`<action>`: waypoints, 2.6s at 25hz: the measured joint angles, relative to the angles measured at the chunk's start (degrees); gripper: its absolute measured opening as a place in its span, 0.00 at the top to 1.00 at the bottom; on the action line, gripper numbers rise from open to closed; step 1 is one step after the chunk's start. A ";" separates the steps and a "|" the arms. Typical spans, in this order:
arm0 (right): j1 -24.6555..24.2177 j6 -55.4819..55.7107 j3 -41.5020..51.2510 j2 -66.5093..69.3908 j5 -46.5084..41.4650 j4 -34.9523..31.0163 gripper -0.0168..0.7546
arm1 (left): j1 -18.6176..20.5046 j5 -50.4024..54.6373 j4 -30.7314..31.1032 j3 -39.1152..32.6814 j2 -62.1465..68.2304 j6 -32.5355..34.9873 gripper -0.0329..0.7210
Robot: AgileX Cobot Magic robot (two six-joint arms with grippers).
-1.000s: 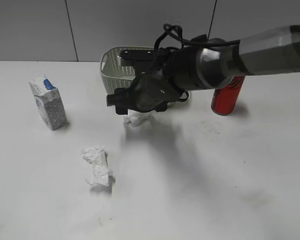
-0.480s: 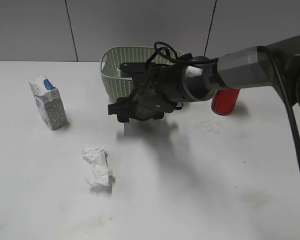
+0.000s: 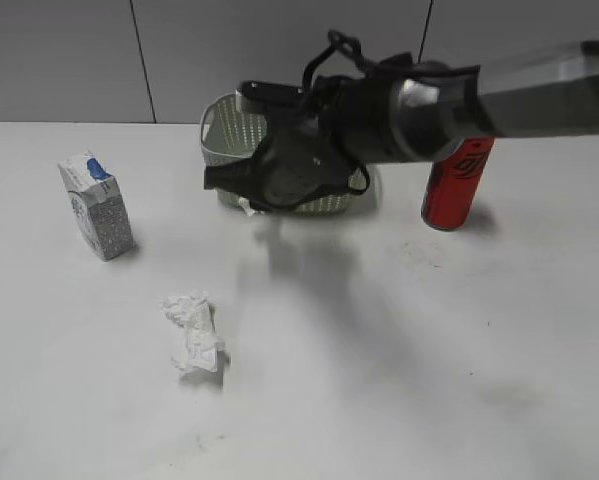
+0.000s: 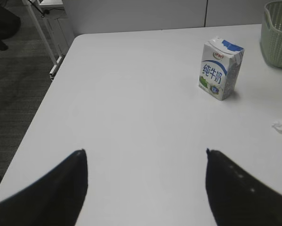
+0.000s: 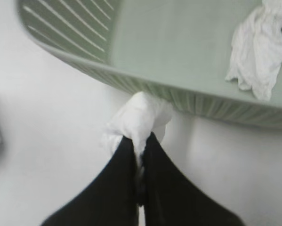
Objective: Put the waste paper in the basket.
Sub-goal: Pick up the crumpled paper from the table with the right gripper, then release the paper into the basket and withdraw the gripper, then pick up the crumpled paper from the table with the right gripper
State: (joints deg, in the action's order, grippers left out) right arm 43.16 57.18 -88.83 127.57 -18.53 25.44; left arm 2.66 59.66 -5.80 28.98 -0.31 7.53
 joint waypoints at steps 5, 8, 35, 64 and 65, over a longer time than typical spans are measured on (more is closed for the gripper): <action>0.05 -9.37 0.00 -8.95 -0.48 -1.73 0.98 | 0.00 0.00 0.00 0.00 0.00 0.00 0.20; -0.82 -10.75 -0.09 -12.12 3.23 4.45 0.98 | 0.00 0.00 0.00 0.00 0.00 0.00 0.20; -9.65 -25.60 -0.18 -12.88 2.12 -3.65 0.18 | 0.00 0.00 0.00 0.00 0.00 0.00 0.20; 12.23 -50.06 -3.43 2.59 -20.39 -26.63 0.26 | 0.00 0.00 0.00 0.00 0.00 0.00 0.20; 12.23 -50.07 -3.43 2.76 -20.39 -26.63 0.26 | 0.00 0.00 0.00 0.00 0.00 0.00 0.20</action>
State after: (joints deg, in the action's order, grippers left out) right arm 55.39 7.11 -92.26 130.33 -38.92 -1.18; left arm 2.66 59.66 -5.80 28.98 -0.31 7.53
